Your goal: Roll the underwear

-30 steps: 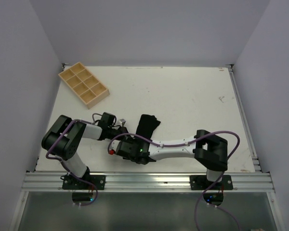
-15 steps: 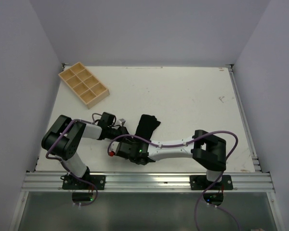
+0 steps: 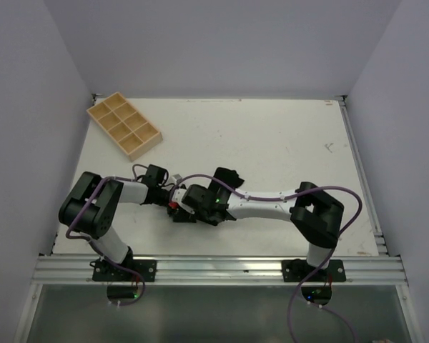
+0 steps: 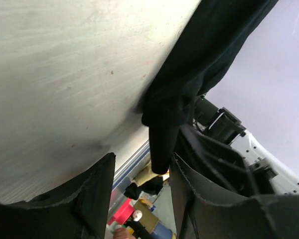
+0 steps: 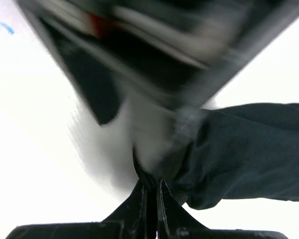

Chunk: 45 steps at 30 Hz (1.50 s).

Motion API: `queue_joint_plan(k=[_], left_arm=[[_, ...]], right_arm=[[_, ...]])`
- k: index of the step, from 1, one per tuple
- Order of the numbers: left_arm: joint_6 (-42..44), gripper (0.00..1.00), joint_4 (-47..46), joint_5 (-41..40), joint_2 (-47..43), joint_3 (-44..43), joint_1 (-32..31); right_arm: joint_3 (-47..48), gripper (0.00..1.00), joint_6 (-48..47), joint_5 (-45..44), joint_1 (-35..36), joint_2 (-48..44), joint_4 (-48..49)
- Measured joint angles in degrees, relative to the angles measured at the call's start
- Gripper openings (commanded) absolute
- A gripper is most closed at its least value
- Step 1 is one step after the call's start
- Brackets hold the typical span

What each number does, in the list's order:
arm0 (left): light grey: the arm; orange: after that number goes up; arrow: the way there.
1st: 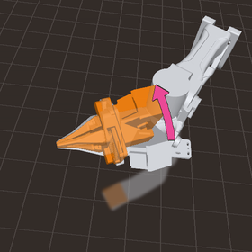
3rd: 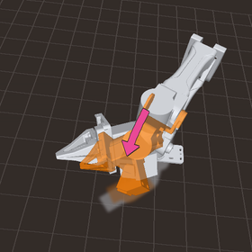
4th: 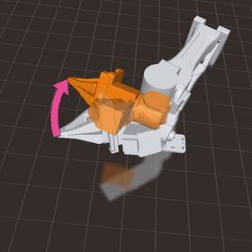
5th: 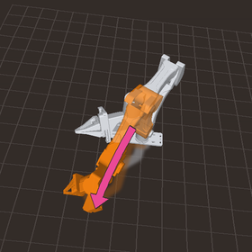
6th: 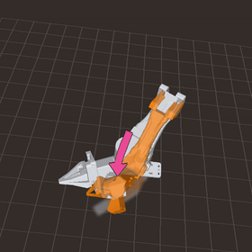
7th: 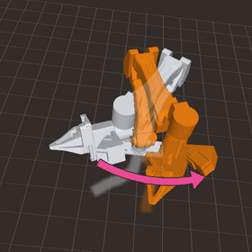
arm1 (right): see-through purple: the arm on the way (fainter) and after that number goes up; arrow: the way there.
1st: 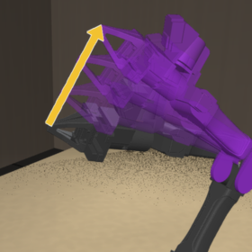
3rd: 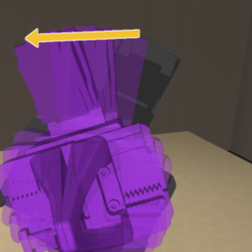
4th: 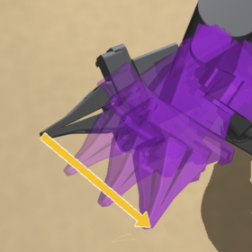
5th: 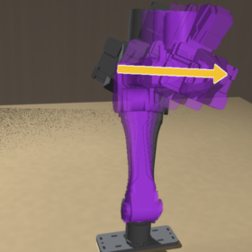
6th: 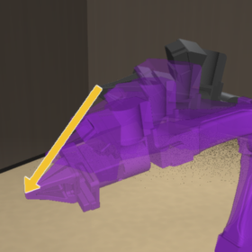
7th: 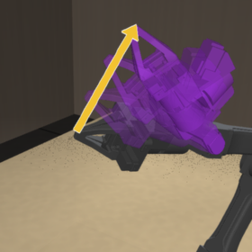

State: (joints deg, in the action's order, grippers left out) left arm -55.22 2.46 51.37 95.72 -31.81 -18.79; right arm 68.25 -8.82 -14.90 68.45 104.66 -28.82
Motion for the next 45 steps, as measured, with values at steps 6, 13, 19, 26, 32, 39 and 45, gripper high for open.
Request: queue_joint_plan(k=[6, 13, 19, 26, 32, 39, 45], left_arm=[[6.8, 0.58, 6.4, -3.3, -0.7, -3.5, 1.4], [11.3, 0.66, 8.7, -5.3, -0.7, -6.7, 4.9], [14.6, 0.53, 6.5, -4.5, -0.5, -11.5, 6.2], [19.5, 0.44, -1.9, -3.8, -2.5, -13.5, 6.2], [27.1, 0.45, -9.2, -3.3, -7.1, -11.5, 6.2], [44.3, 0.43, -3.9, 3.7, -1.2, -20.9, 6.1], [59.5, 0.49, 1.0, 7.1, 0.0, -25.6, 6.0]], right_arm=[[0.7, 0.00, 2.4, 9.0, -5.9, -1.3, -0.7], [2.3, 0.00, 3.6, 15.5, -10.2, -1.3, -2.2], [2.6, 0.00, 4.3, 20.9, -13.1, -1.3, -3.5], [1.6, 0.00, 6.3, 33.0, -22.1, -1.3, -1.8], [-1.3, 0.00, 7.2, 39.1, -26.8, -1.2, 1.3], [-4.0, 0.00, 10.8, 44.1, -27.8, -0.6, 5.7], [-5.9, 0.00, 14.3, 50.5, -31.6, -0.5, 8.5]])
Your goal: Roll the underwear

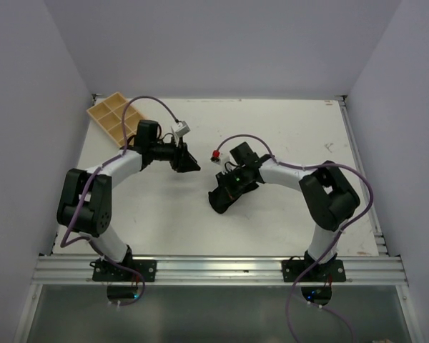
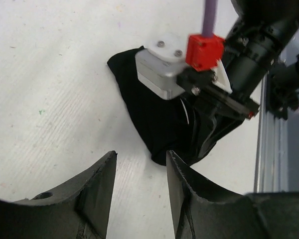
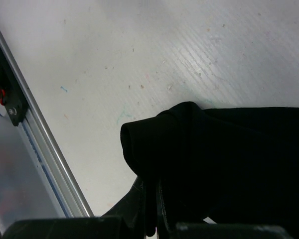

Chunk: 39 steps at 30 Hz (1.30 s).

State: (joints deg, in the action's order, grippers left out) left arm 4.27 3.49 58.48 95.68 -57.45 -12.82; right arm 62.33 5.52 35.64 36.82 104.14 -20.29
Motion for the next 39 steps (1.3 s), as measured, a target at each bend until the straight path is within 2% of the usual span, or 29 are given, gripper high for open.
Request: queue_joint_plan(k=[8, 16, 28, 39], left_arm=[[22.7, 0.50, 13.8, 5.3, 3.0, -3.7, -1.6], [38.0, 0.50, 26.9, 7.2, 11.1, -11.3, -7.4], [47.8, 0.50, 34.8, 9.5, 15.2, -14.6, -10.3], [50.0, 0.51, 36.8, 10.4, 17.3, -14.7, -11.6]], right_arm=[[-4.7, 0.00, 5.1, 4.8, -1.7, 0.2, 6.5], [-8.3, 0.00, 9.2, 9.4, -4.1, 0.5, 11.5], [-6.9, 0.00, 10.9, 14.6, -6.5, 3.5, 10.7], [-5.3, 0.00, 10.5, 15.1, -7.0, 4.3, 7.9]])
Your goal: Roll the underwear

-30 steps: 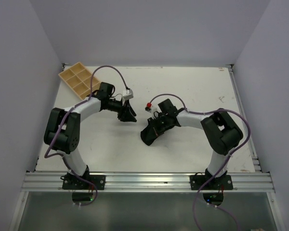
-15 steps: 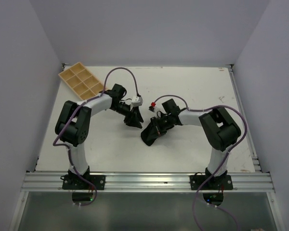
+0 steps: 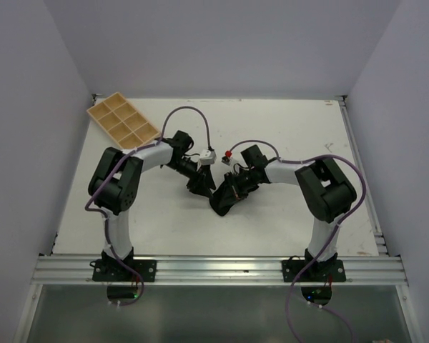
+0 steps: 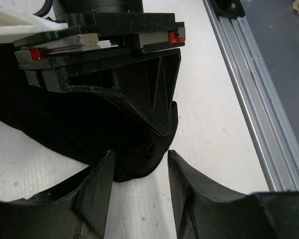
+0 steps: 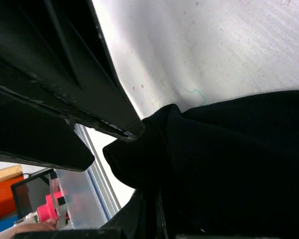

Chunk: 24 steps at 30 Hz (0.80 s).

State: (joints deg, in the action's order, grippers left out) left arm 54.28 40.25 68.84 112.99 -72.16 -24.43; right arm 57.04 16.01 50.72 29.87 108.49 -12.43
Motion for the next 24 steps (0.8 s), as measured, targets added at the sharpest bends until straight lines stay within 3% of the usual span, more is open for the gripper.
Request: queue_joint_plan(k=[11, 13, 18, 20, 24], left_arm=[[0.4, 0.47, 0.3, 0.0, 3.3, -1.5, -1.3], [0.8, 0.42, 0.7, 0.2, 4.4, -2.4, -1.5], [2.4, 0.07, 4.4, 2.1, 7.2, -5.0, -1.7], [2.9, 0.00, 5.5, 2.3, 8.3, -6.2, -1.9], [2.9, 0.00, 6.6, 2.7, 9.6, -7.8, -2.0]], right_arm=[[0.8, 0.00, -0.2, 0.3, 0.0, 0.8, -0.8], [0.8, 0.00, -0.2, 0.4, 0.0, 0.9, -0.8], [0.8, 0.06, 0.3, 0.2, -0.1, 0.9, -0.7], [0.5, 0.12, 1.2, -0.3, -0.1, 0.6, -0.4], [-1.5, 0.21, 3.6, -2.8, -0.2, -1.8, 0.9]])
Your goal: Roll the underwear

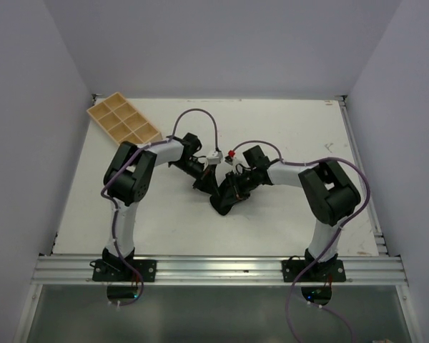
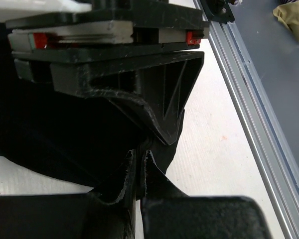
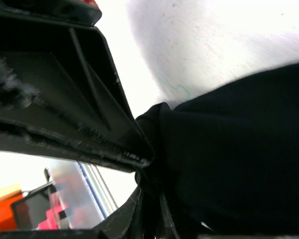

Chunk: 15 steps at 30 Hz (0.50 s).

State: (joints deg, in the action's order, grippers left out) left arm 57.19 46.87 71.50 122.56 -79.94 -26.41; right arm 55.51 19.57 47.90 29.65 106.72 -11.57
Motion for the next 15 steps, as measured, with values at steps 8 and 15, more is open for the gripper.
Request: queue_joint_plan(k=[8, 15], left_arm=[[-2.1, 0.00, 0.0, -0.5, 2.3, -3.0, -1.2], [-4.1, 0.00, -0.1, -2.0, 3.9, -4.5, -2.5]], right_arm=[[-2.5, 0.27, 2.3, -7.5, 0.1, -5.3, 0.0], [-2.8, 0.31, 3.0, -12.2, 0.4, -8.0, -1.2]])
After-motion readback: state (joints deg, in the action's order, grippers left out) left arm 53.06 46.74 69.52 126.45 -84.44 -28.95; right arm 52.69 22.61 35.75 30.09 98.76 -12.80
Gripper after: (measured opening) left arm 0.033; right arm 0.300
